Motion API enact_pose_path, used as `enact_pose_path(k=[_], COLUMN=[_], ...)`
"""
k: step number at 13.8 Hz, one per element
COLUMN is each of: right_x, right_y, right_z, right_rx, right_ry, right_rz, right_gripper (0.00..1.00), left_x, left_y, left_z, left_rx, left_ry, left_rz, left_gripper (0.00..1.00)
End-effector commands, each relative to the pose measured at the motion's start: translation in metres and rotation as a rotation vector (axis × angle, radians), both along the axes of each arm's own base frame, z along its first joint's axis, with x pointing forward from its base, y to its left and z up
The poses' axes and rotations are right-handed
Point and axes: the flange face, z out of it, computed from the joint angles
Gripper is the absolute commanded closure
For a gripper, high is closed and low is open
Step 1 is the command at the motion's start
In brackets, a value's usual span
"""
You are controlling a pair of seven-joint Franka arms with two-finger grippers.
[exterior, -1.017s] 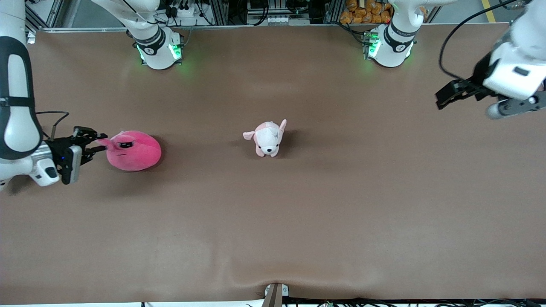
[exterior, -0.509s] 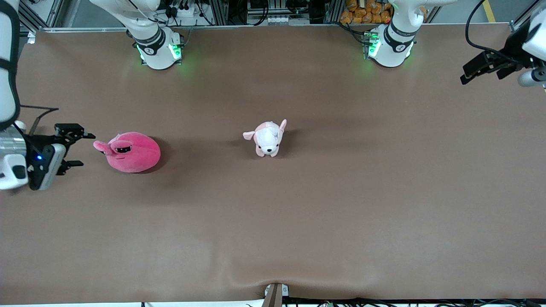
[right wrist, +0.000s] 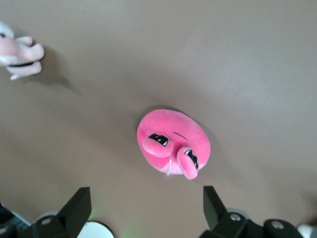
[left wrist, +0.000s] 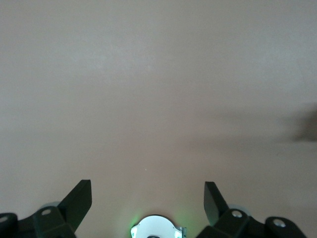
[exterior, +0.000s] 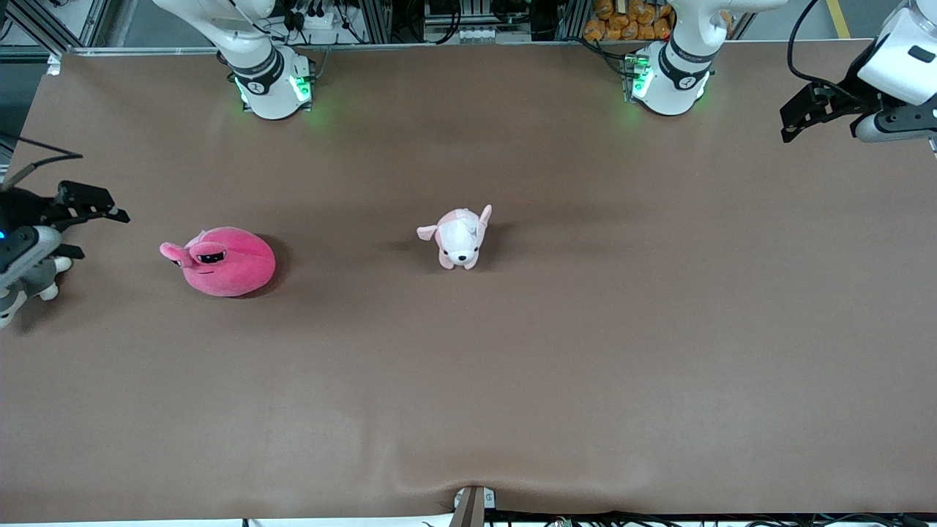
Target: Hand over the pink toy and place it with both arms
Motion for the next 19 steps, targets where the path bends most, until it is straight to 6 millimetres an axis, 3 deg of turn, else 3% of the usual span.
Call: enact_pose_path(k=[1, 7, 9, 12, 16, 19], right_x=[-0.015, -0.063, -0.068, -0.079, -0.077, -0.075], right_y=[0.013, 0.014, 0.012, 0.026, 0.028, 0.017], right_z=[0.024, 0.046, 0.047, 0.058, 0.066, 0.066], right_rx=[-0.069, -0.121, -0.161, -0.248, -0.233, -0.197], right_ry=[-0.021, -0.078, -0.030, 0.039, 0.036, 0.034], right_rz=[-0.135, -0.376, -0.516, -0.649, -0.664, -0.674], right_gripper=[0.00, 0.00, 0.00, 0.00, 0.00, 0.00], left_x=[0.003, 0.020, 0.024, 0.028, 0.028, 0.028], left_y=[0.006, 0.017, 0.016, 0.015, 0.013, 0.013], left_z=[0.007, 0.011, 0.009, 0.007, 0.007, 0.007], left_rx=[-0.020, -0.066, -0.068, -0.069, -0.069, -0.078], left_ry=[-0.013, -0.021, -0.018, -0.015, -0.014, -0.011], left_rz=[-0.013, 0.027, 0.033, 0.035, 0.033, 0.036], left_gripper=[0.00, 0.00, 0.00, 0.00, 0.00, 0.00])
